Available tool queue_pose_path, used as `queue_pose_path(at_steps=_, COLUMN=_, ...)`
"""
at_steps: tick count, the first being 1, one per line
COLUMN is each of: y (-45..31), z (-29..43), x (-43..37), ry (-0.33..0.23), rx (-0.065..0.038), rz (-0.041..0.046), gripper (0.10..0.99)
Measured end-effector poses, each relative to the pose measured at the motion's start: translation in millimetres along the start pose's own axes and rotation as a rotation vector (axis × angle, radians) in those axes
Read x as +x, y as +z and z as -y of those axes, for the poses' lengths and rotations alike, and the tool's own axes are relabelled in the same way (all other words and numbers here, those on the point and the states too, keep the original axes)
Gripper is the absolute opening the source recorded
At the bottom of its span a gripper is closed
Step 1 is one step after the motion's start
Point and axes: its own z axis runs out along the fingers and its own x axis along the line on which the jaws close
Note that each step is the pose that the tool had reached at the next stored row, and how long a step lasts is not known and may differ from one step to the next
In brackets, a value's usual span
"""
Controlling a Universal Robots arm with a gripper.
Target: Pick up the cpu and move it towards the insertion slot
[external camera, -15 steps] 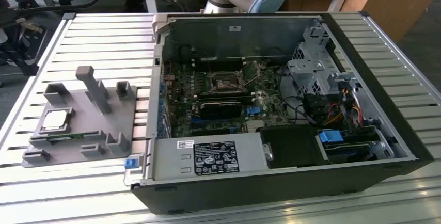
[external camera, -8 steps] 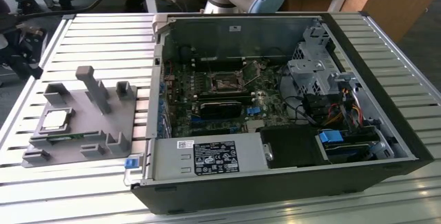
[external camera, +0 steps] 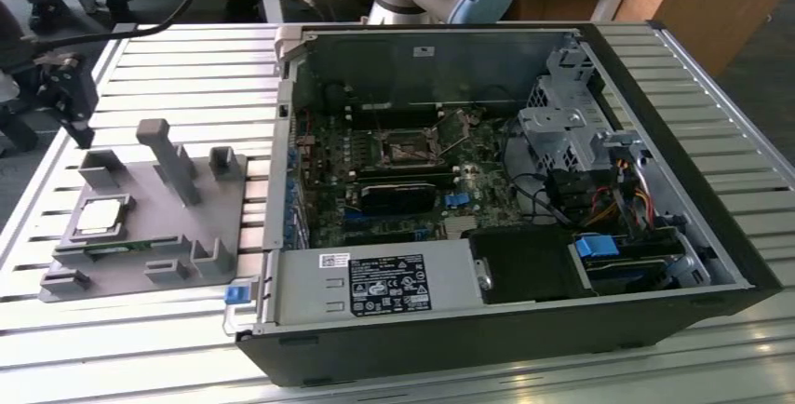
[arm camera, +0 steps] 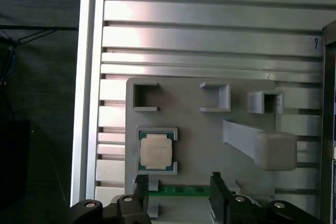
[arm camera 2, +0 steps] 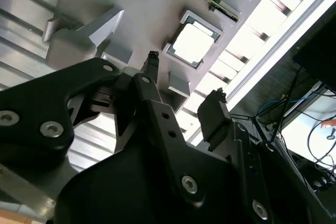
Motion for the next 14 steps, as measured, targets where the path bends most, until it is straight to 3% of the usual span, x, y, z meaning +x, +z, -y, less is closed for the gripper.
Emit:
queue_pose_path(at_steps=3, y=4.8, z=0.6, x=4.1, ry=-0.001, rx=0.002, rz=-0.0002, gripper=0.647)
queue_pose_path(at_steps=14, y=20.7, z=2.2, x=12.1, ry=-0.002, rx=0.003, rz=-0.0001, gripper=0.647)
